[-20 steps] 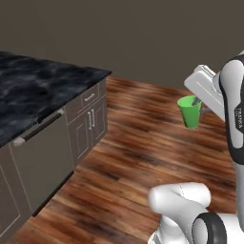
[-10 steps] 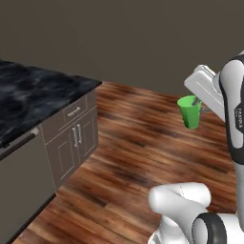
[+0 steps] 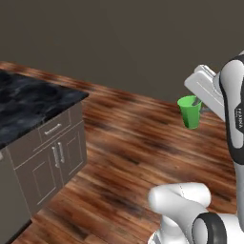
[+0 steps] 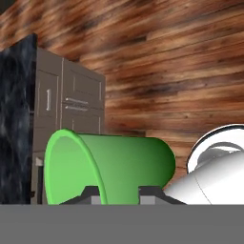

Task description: There is a tray on the dining counter. Grab the cup, mug, and pitcher and place them on the tray. The pitcher may be placed next to the tray if it cannot fit the tray.

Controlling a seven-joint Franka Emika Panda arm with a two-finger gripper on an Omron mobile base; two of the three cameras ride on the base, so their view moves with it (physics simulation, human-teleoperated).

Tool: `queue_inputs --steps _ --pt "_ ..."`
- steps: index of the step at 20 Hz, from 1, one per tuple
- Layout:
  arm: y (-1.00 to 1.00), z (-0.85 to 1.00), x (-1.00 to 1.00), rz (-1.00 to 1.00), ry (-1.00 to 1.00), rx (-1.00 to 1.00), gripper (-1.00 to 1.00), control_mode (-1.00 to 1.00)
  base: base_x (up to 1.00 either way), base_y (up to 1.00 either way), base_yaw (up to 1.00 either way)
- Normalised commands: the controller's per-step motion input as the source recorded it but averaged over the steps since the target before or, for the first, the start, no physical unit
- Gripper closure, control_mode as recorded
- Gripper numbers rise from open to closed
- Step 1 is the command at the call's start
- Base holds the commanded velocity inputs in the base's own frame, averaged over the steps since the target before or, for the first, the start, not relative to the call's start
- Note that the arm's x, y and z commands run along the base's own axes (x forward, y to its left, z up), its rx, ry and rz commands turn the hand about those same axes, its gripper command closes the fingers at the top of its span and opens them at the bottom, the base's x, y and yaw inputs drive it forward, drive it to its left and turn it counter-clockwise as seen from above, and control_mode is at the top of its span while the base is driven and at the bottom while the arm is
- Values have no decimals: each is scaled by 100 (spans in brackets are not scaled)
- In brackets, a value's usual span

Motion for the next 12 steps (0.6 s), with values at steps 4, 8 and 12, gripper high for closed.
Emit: queue_inputs --steps 4,8,12 --pt "0 0 0 0 0 0 100 100 100 -67 17" --pt "0 0 0 0 0 0 100 100 99 -69 22" --pt "0 0 0 0 0 0 100 100 95 -71 26"
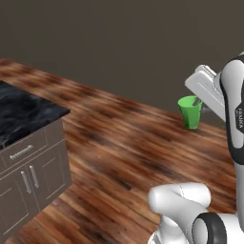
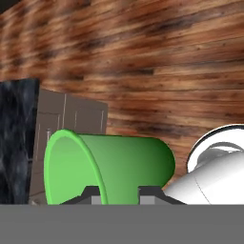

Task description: There is a tray on the dining counter. Grab the cup, mug, and pitcher and place them on the tray. The pitcher may be placed next to the tray if it cannot fit the tray.

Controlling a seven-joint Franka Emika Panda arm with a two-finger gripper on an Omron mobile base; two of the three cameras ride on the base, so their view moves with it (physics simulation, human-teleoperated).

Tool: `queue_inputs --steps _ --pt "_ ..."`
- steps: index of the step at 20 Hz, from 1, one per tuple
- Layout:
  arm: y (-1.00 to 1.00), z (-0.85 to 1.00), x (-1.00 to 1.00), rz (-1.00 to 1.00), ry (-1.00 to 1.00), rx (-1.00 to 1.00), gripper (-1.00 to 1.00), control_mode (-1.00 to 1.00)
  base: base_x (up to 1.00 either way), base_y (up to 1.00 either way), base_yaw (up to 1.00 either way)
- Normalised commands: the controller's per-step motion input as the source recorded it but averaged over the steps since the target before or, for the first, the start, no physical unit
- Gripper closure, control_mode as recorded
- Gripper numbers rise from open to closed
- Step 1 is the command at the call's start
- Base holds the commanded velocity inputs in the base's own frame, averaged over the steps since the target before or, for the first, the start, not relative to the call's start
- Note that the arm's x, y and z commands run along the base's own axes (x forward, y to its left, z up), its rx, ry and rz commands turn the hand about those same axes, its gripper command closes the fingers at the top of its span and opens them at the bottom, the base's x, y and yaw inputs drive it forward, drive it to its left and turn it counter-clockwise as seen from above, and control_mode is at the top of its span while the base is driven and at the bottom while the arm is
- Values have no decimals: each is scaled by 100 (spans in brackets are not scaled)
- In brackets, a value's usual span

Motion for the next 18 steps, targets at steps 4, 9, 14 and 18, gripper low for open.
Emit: queue_inputs --steps 4,9,14,18 --pt "0 0 0 0 0 0 100 100 95 -84 31" --pt "0 0 0 0 0 0 100 100 91 -92 37" --pt "0 0 0 0 0 0 100 100 92 -95 44" --pt "0 0 0 0 0 0 100 100 84 -98 48"
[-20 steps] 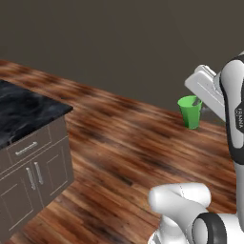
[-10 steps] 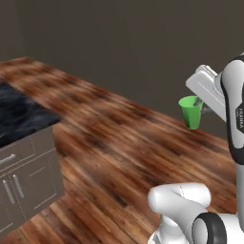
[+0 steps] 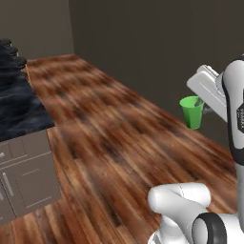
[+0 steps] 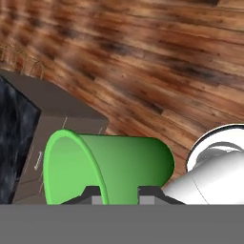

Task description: There is a tray on the dining counter. Grab the cup, mug, and pitcher and place them on the tray. The pitcher may be placed next to the tray if it cannot fit the tray.

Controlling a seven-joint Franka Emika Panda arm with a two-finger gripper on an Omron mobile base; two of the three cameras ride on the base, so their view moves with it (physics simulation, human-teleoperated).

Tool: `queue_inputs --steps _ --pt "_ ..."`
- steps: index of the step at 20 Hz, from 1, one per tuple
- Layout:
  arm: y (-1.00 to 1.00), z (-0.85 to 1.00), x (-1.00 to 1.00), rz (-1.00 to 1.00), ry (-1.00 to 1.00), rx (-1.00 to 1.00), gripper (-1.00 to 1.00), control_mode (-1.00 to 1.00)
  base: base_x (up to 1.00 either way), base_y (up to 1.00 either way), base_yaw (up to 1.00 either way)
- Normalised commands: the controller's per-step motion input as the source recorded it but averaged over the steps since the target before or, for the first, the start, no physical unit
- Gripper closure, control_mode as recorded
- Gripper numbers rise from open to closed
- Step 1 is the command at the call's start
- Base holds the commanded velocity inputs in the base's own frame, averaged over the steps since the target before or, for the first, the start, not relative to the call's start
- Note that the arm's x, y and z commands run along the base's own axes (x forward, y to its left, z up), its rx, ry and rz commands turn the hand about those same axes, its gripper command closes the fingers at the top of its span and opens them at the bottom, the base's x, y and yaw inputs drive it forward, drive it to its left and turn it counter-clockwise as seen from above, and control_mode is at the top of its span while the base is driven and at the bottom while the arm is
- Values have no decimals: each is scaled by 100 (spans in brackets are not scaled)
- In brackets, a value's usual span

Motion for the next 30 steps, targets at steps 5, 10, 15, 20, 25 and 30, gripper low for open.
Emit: queue_inputs --steps 5,10,15,20,25,30 --pt "0 0 0 0 0 0 100 100 79 -100 51" --pt "0 0 0 0 0 0 100 100 82 -100 50" --pt "0 0 0 0 0 0 100 100 88 -98 48" --pt "0 0 0 0 0 0 100 100 99 -79 34" --pt "0 0 0 0 0 0 100 100 100 -74 14" --pt "0 0 0 0 0 0 100 100 100 -74 3"
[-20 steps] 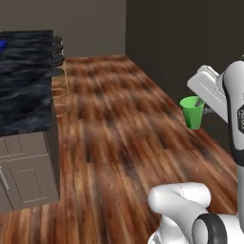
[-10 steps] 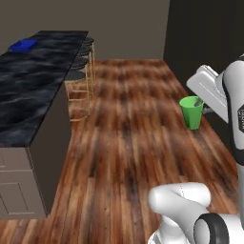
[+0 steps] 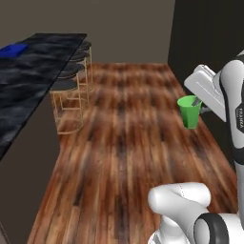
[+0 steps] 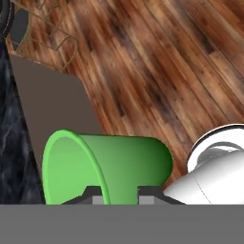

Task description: There is a tray on the dining counter. Grab the cup, mug, and pitcher and place them on the tray. The pitcher may be placed next to the tray if it cannot fit the tray.

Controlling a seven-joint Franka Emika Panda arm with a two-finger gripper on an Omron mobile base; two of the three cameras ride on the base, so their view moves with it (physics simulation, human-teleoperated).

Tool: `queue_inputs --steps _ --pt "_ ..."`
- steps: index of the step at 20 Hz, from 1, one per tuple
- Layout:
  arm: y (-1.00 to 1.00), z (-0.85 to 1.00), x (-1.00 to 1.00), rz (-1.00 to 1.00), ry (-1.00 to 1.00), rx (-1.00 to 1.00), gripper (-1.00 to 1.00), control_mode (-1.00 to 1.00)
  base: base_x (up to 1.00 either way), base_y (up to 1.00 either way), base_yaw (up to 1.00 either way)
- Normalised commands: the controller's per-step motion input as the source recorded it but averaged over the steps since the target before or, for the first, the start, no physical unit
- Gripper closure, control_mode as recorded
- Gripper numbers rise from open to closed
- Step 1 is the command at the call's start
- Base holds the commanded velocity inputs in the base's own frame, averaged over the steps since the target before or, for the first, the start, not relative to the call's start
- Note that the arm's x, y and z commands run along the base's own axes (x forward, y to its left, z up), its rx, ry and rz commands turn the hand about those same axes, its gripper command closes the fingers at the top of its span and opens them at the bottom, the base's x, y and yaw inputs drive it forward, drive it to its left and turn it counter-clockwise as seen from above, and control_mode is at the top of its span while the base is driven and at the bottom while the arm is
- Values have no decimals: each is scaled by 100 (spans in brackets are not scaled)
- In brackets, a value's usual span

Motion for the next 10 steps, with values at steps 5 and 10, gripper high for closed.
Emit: queue_inputs --steps 5,10 --pt "0 0 0 0 0 0 100 100 100 -69 0" --pt "0 0 0 0 0 0 100 100 100 -85 -5"
